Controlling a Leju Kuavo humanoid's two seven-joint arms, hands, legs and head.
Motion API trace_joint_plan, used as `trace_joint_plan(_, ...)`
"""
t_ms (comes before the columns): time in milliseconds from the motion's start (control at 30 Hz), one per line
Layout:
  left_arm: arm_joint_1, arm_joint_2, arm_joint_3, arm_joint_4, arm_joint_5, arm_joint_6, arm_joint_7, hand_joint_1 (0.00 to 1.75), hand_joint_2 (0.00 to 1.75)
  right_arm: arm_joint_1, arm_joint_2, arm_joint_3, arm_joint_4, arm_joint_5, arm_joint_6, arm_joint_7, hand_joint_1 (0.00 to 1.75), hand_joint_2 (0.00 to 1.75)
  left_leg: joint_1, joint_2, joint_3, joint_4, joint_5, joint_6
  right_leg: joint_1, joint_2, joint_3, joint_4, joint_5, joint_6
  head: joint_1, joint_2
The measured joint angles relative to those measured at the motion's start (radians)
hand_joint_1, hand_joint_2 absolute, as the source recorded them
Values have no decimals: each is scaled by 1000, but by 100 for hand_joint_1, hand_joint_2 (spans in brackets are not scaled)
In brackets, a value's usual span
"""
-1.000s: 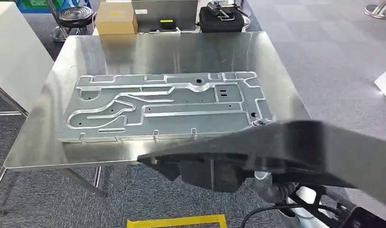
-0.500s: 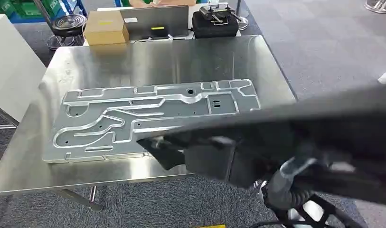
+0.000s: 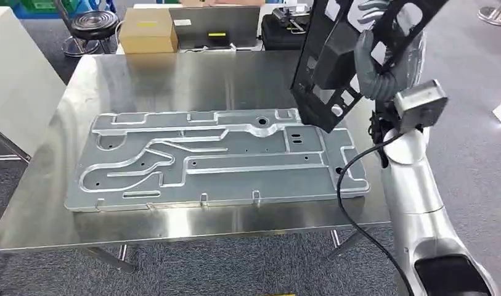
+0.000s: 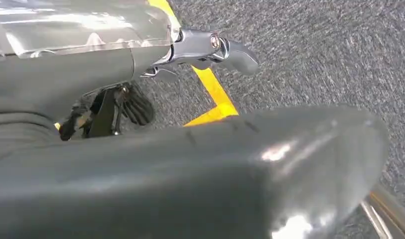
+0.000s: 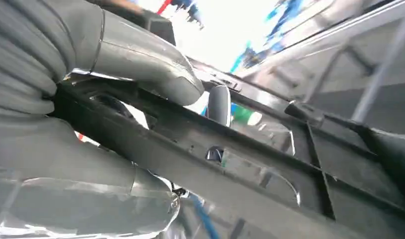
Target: Take the parts from the cabinet and place them on the table.
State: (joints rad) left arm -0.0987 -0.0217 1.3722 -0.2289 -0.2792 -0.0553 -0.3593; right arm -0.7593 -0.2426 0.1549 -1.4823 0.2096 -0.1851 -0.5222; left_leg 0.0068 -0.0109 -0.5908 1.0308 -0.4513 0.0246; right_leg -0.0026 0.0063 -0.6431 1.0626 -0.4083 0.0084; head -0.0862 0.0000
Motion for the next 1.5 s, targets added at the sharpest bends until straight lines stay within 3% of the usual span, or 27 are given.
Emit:
trace_joint_plan(133,-5,-2,0,1,0,-1,1,0,0,-95,2,6,134,120,-34,27,175,175,-1,1,-12,-3,0,-17,13,1,4,-32,-17,-13,0,0)
trace_joint_plan(200,-6,1,0,1,0,-1,1,0,0,-114,5,8,170,129,-34,28,175,175,-2,2,-12,5,-12,-28,0,-3,19,-51,-11,-21,0,0)
trace_joint_plan(233,-5,0,0,2,0,-2,1,0,0,-125,8,10,183,143,-39,29,175,175,-4,3,-26,42,-33,-35,-1,-4,25,-55,-13,-25,0,0)
trace_joint_plan(300,-6,2,0,2,0,-6,1,0,0,-153,12,30,222,226,-54,58,175,175,0,4,-100,191,-101,-42,0,-6,29,-55,-17,-32,0,0)
trace_joint_plan(333,-5,2,0,2,0,-8,0,0,0,-167,16,42,242,276,-57,72,175,175,1,4,-140,264,-124,-46,0,-6,31,-54,-19,-34,0,0)
trace_joint_plan(367,-4,2,0,2,0,-11,0,0,0,-182,22,68,275,367,-59,95,175,175,3,4,-168,307,-127,-49,0,-5,32,-53,-21,-34,0,0)
trace_joint_plan(400,-5,2,0,2,0,-13,0,0,0,-199,32,94,307,445,-60,118,175,175,5,4,-169,296,-103,-50,-1,-2,34,-51,-23,-34,0,0)
trace_joint_plan(433,-5,2,-1,2,0,-15,0,0,0,-221,44,126,344,532,-59,145,175,175,6,4,-150,243,-62,-50,-1,1,35,-48,-26,-33,0,0)
trace_joint_plan(500,-10,2,-2,2,0,-18,-5,0,0,-272,80,219,429,732,-44,214,175,175,6,7,-69,57,38,-45,-1,8,39,-38,-35,-29,0,0)
trace_joint_plan(567,-18,2,-2,2,0,-19,-7,0,0,-315,123,310,520,855,-45,267,175,175,-1,9,-43,-1,34,-33,7,13,33,-31,-40,-22,0,0)
trace_joint_plan(667,-20,1,-2,2,-1,-19,-10,0,0,-346,169,386,601,924,-26,285,175,175,1,4,-45,-1,36,-24,6,8,35,-37,-40,-11,0,0)
trace_joint_plan(700,-20,-2,-2,2,-1,-20,-10,0,0,-364,188,414,631,968,1,295,175,175,12,6,-40,-11,41,-17,8,8,32,-32,-48,-7,0,0)
trace_joint_plan(733,-20,-3,-2,2,2,-21,-11,0,0,-382,207,442,665,1006,27,303,175,175,10,5,-36,-16,41,-15,7,4,26,-10,-64,-2,0,0)
trace_joint_plan(833,-22,-4,0,2,2,-22,-10,0,0,-410,289,539,774,1104,120,330,175,175,11,6,-32,-16,39,-9,-2,1,-75,197,-160,11,0,0)
trace_joint_plan(867,-22,-5,2,2,2,-22,-10,0,0,-411,318,573,818,1122,151,336,175,175,11,5,-31,-15,38,-10,-4,0,-107,254,-173,12,0,0)
trace_joint_plan(900,-21,-5,3,2,2,-22,-8,0,0,-411,347,602,855,1136,178,343,175,175,12,6,-29,-15,36,-11,-6,-1,-120,268,-160,13,0,0)
trace_joint_plan(933,-22,-9,5,2,2,-23,-8,0,0,-411,376,627,885,1146,199,351,175,175,12,5,-26,-14,33,-14,-8,-2,-108,230,-124,12,0,0)
trace_joint_plan(1000,-22,-16,10,2,2,-25,-8,0,0,-420,427,666,937,1158,235,366,175,175,12,4,-21,-11,27,-20,-9,-2,-35,64,-27,6,0,0)
trace_joint_plan(1033,-22,-19,11,2,2,-26,-8,0,0,-431,440,676,957,1158,250,370,175,175,12,3,-20,-10,24,-24,-9,-1,-7,-9,-5,0,0,0)
trace_joint_plan(1067,-22,-21,13,2,2,-28,-8,0,0,-438,464,693,986,1160,270,377,175,175,5,2,-23,-8,22,-29,-1,-1,4,-25,-17,-3,0,0)
trace_joint_plan(1167,-21,-24,19,2,2,-36,-11,0,0,-442,499,717,1037,1163,340,414,175,175,10,2,-19,-16,25,-46,5,1,7,-31,-20,-15,0,0)
trace_joint_plan(1233,-20,-27,20,2,2,-47,-14,0,0,-441,516,725,1073,1161,407,449,175,175,14,5,-18,-8,11,-57,-5,-3,22,-51,-12,-30,0,0)
trace_joint_plan(1267,-18,-29,20,2,2,-52,-15,0,0,-442,522,728,1092,1159,434,464,175,175,13,6,-37,40,-21,-59,-4,-2,23,-53,-11,-38,0,0)
trace_joint_plan(1367,-18,-29,20,2,0,-53,-15,0,0,-435,539,733,1126,1153,485,489,175,175,14,5,-143,268,-117,-67,0,1,24,-52,-13,-42,0,0)
trace_joint_plan(1400,-18,-29,19,2,0,-54,-15,0,0,-433,542,733,1137,1147,504,505,175,175,14,6,-163,301,-117,-67,1,2,24,-50,-14,-43,0,0)
trace_joint_plan(1433,-17,-29,20,2,0,-55,-13,0,0,-432,544,733,1146,1140,517,522,175,175,14,6,-155,278,-91,-67,0,2,25,-47,-16,-41,0,0)
trace_joint_plan(1500,-17,-30,19,2,0,-57,-12,0,0,-433,549,733,1153,1133,536,562,175,175,16,6,-84,127,-6,-66,-1,2,28,-40,-22,-36,0,0)
